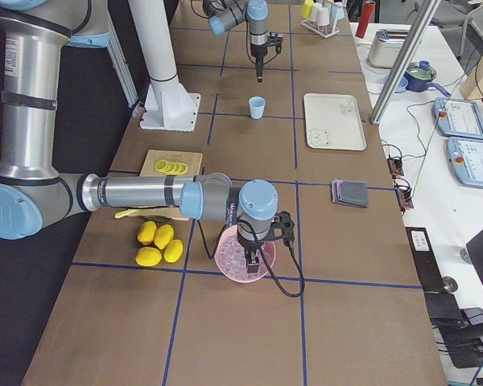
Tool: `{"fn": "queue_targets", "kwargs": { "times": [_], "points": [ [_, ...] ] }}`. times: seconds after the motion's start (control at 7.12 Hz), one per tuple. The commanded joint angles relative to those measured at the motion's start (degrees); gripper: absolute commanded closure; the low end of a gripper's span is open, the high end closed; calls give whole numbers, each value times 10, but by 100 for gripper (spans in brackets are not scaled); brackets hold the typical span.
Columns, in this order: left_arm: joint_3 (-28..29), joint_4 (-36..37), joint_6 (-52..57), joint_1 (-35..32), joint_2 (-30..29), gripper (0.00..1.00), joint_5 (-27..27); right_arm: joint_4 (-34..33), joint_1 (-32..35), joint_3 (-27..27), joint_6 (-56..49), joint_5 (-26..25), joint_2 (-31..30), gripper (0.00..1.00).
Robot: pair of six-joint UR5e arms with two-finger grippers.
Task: Mash ice and strawberries in cup
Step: 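Move the left gripper back toward the metal pestle rack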
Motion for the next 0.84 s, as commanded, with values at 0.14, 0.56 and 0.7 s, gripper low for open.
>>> {"fn": "queue_targets", "kwargs": {
  "times": [0.14, 0.56, 0.7],
  "points": [
    [-55, -30, 180, -166, 186, 0, -114, 0, 0, 0, 0, 0, 0, 0],
    [-33, -88, 452, -353, 343, 0, -194, 1, 0, 2, 0, -1, 0, 0],
    [10, -86, 568, -436, 361, 0, -230, 1, 0, 3, 0, -1, -1, 0]
  ]
}}
